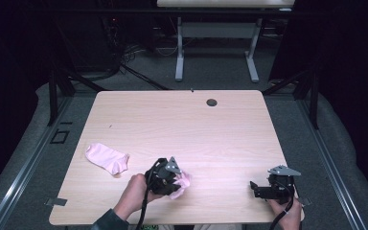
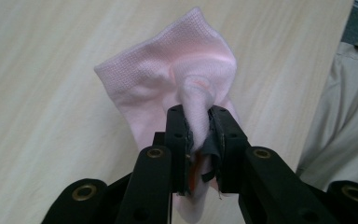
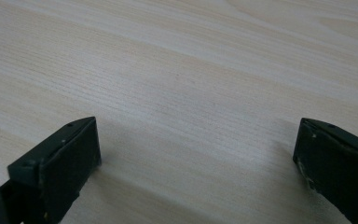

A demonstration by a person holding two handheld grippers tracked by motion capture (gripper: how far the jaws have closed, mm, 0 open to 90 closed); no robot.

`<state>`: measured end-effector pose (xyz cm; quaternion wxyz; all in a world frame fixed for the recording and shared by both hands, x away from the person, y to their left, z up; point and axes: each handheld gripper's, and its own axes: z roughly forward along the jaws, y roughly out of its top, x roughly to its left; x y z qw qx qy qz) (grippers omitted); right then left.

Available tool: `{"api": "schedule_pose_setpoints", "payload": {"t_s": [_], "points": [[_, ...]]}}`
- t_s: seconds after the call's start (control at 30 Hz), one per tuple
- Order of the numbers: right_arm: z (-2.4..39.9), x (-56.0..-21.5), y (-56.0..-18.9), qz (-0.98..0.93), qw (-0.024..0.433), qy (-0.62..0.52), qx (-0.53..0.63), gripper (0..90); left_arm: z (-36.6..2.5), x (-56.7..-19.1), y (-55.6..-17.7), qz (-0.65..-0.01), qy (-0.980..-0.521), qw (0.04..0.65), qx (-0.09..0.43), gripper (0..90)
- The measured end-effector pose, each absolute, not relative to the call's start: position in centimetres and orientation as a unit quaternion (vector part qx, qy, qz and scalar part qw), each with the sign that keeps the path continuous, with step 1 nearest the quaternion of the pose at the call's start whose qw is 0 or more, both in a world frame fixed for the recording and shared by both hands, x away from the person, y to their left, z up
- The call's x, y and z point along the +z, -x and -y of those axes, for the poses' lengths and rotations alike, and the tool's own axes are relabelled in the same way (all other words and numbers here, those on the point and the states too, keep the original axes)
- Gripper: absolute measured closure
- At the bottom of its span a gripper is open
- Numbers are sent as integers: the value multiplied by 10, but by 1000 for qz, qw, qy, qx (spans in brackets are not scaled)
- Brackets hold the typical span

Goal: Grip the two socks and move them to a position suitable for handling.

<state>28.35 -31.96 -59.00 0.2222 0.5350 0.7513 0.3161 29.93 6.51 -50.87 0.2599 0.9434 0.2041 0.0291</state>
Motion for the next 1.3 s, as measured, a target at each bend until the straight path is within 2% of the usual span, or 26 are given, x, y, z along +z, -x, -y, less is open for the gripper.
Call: {"api": "schedule_pose_setpoints", "payload": {"t_s": [0.33,0.47,0.53,0.63,0.67,0.7,0.77,0.93,1.07,1.3], "points": [[319,-590,-283,-751,223,-535,316,0,-35,-541,-290,-180,-955,236,-16,773],[319,-590,-283,-751,223,-535,316,0,-33,-549,-291,-182,-955,234,-29,730],[319,-590,-283,-751,223,-535,316,0,-33,-547,-292,-181,-954,236,-30,614],[319,-590,-283,-751,223,-535,316,0,-38,-542,-292,-191,-951,241,-22,380],[319,-590,-283,-751,223,-535,316,0,-38,-542,-292,-191,-951,241,-22,326],[319,-590,-283,-751,223,-535,316,0,-43,-537,-293,-197,-949,246,-17,326],[319,-590,-283,-751,223,-535,316,0,-57,-527,-297,-214,-942,259,-6,181],[319,-590,-283,-751,223,-535,315,0,-90,-512,-312,-259,-925,278,16,87],[319,-590,-283,-751,223,-535,316,0,-121,-505,-330,-298,-916,269,28,9],[319,-590,-283,-751,223,-536,316,0,-181,-499,-362,-374,-896,235,41,4]]}}
